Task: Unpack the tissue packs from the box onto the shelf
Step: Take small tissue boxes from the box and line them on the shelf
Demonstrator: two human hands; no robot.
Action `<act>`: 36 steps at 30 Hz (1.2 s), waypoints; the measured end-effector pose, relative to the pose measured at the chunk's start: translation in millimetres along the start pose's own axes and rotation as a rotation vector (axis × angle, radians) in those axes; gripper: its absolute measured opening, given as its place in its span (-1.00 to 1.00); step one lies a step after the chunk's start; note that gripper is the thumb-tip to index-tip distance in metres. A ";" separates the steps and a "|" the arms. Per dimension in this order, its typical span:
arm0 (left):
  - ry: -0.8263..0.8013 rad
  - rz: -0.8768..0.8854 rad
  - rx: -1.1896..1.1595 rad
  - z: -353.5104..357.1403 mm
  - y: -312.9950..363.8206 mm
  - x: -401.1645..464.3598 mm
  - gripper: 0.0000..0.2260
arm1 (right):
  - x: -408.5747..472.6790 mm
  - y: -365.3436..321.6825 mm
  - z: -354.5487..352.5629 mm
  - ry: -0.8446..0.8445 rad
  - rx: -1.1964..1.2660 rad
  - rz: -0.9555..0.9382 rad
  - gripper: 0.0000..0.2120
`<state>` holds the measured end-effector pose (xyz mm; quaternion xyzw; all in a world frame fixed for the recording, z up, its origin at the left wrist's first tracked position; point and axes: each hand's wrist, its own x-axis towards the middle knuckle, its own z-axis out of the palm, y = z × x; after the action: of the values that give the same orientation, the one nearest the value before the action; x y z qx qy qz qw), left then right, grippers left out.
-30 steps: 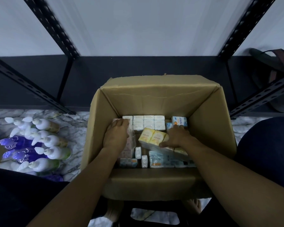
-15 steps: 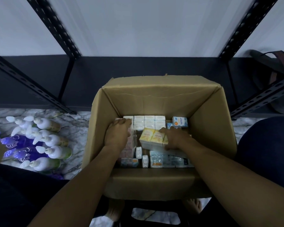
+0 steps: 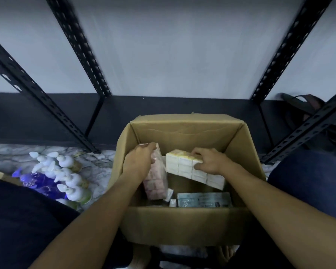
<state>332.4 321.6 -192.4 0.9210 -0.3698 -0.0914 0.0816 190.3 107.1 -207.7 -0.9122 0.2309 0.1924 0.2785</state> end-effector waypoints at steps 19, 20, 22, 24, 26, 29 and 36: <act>0.387 0.233 -0.327 -237.8 33.7 -39.3 -0.70 | -149.8 -74.4 -214.2 0.164 0.036 -0.232 -0.69; 0.409 0.249 -0.321 -253.0 37.1 -42.0 -0.70 | -162.4 -81.1 -224.4 0.185 0.036 -0.251 -0.69; 0.450 0.277 -0.309 -281.7 44.0 -46.8 -0.70 | -186.0 -93.8 -242.4 0.233 0.019 -0.271 -0.70; 0.480 0.303 -0.307 -309.3 51.9 -52.8 -0.72 | -205.4 -104.1 -259.8 0.272 0.002 -0.286 -0.68; 0.515 0.332 -0.298 -337.1 61.8 -59.4 -0.73 | -221.8 -111.8 -279.0 0.314 -0.025 -0.317 -0.65; 0.560 0.369 -0.290 -379.2 77.7 -68.4 -0.75 | -245.5 -125.0 -311.1 0.371 -0.070 -0.369 -0.66; 0.764 0.447 -0.247 -471.9 109.2 -76.7 -0.78 | -284.2 -151.5 -383.3 0.546 -0.098 -0.358 -0.62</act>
<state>313.2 336.2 297.4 0.7697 -0.4891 0.2313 0.3388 122.8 79.4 287.6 -0.9685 0.1235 -0.1002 0.1914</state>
